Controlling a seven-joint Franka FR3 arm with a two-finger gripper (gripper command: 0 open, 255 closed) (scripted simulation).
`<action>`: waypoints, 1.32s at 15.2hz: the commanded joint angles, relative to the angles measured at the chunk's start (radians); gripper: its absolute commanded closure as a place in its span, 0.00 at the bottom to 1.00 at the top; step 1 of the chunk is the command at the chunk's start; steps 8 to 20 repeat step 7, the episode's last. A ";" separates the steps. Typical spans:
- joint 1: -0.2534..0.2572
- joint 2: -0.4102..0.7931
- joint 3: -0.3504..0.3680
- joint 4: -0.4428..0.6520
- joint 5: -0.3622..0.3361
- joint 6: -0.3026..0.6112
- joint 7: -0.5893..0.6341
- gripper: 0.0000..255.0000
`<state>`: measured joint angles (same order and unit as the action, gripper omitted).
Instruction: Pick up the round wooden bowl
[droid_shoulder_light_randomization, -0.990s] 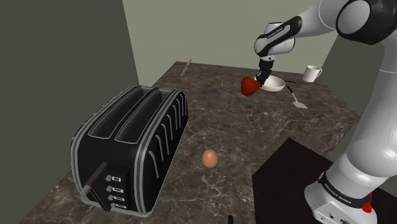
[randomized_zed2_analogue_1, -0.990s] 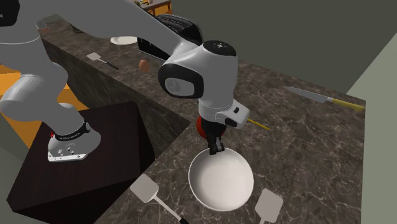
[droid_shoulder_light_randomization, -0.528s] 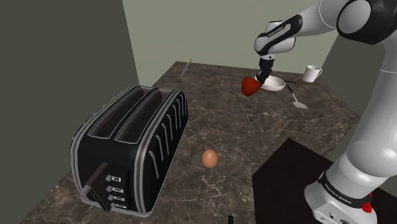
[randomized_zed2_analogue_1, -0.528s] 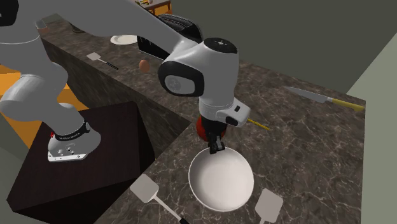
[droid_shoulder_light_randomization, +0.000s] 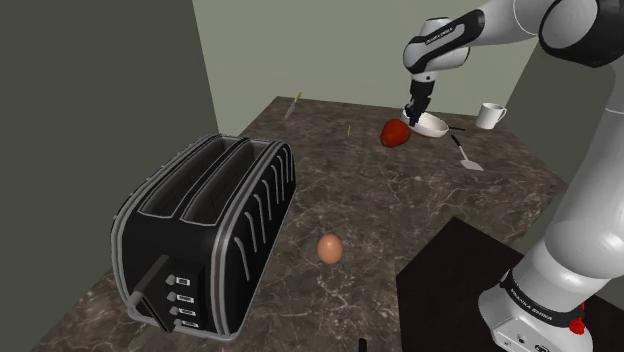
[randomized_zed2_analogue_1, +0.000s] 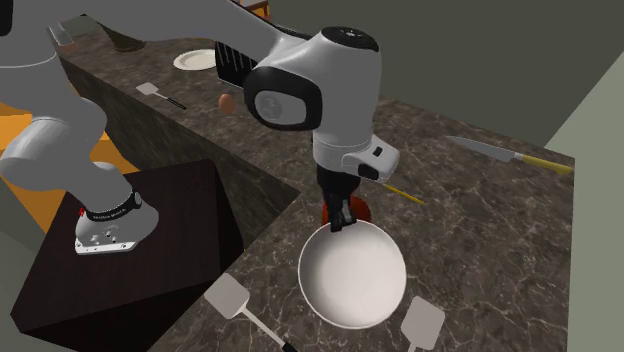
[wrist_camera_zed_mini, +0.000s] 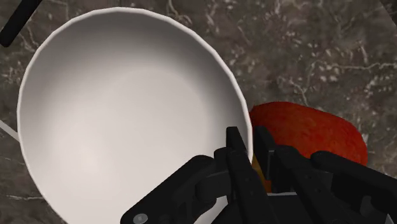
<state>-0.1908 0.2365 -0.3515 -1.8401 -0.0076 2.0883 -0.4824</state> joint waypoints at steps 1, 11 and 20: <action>0.002 -0.012 -0.001 0.014 -0.004 -0.025 0.002 1.00; 0.004 -0.029 -0.002 0.050 -0.010 -0.077 0.003 1.00; 0.004 -0.029 -0.002 0.050 -0.010 -0.077 0.003 1.00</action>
